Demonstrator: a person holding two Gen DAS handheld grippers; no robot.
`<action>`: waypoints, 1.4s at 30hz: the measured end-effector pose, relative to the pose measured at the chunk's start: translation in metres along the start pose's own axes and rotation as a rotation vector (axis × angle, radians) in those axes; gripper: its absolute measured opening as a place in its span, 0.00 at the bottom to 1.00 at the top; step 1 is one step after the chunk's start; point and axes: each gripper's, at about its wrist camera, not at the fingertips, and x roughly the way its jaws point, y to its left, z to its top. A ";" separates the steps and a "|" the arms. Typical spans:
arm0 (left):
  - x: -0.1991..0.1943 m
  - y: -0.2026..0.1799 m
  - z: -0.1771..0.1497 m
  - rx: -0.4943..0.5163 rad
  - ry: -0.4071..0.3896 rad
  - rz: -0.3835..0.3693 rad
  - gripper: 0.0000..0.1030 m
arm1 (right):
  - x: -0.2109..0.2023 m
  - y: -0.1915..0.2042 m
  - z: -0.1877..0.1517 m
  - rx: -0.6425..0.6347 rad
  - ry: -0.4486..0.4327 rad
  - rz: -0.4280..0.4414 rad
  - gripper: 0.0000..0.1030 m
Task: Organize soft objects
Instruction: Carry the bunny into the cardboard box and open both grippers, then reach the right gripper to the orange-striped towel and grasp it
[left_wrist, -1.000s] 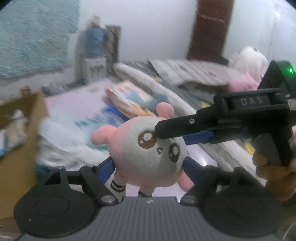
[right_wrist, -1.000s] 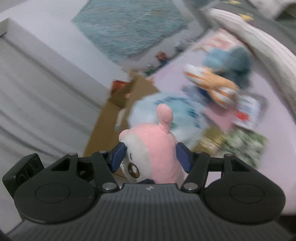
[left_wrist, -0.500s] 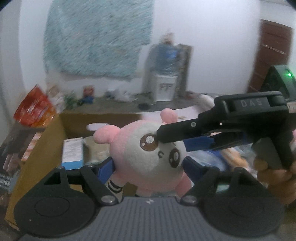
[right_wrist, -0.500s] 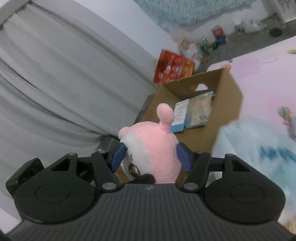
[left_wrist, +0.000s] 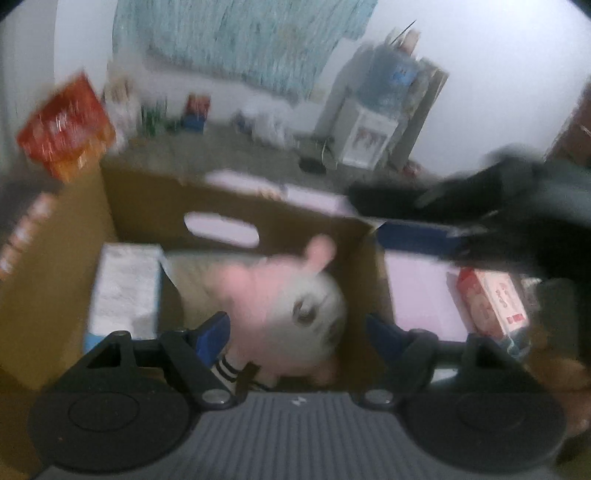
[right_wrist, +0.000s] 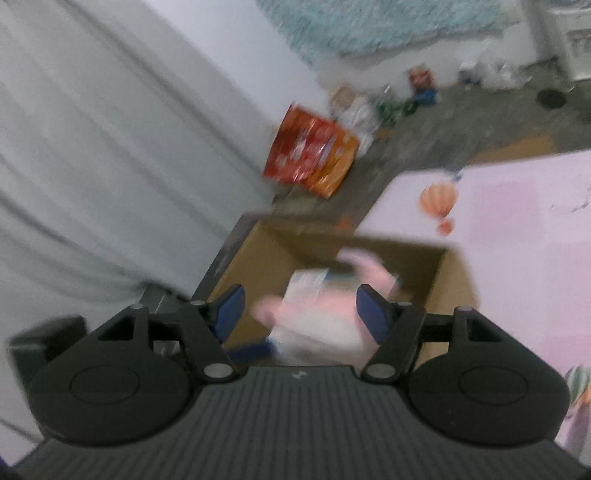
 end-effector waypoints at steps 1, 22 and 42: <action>0.011 0.002 0.001 -0.018 0.025 0.001 0.79 | -0.006 -0.005 0.001 0.011 -0.015 0.010 0.65; -0.064 -0.020 -0.021 0.037 -0.076 0.071 0.92 | -0.268 -0.049 -0.140 0.104 -0.244 -0.118 0.79; -0.108 -0.200 -0.172 0.448 -0.084 -0.180 0.96 | -0.348 -0.107 -0.337 0.390 -0.377 -0.307 0.80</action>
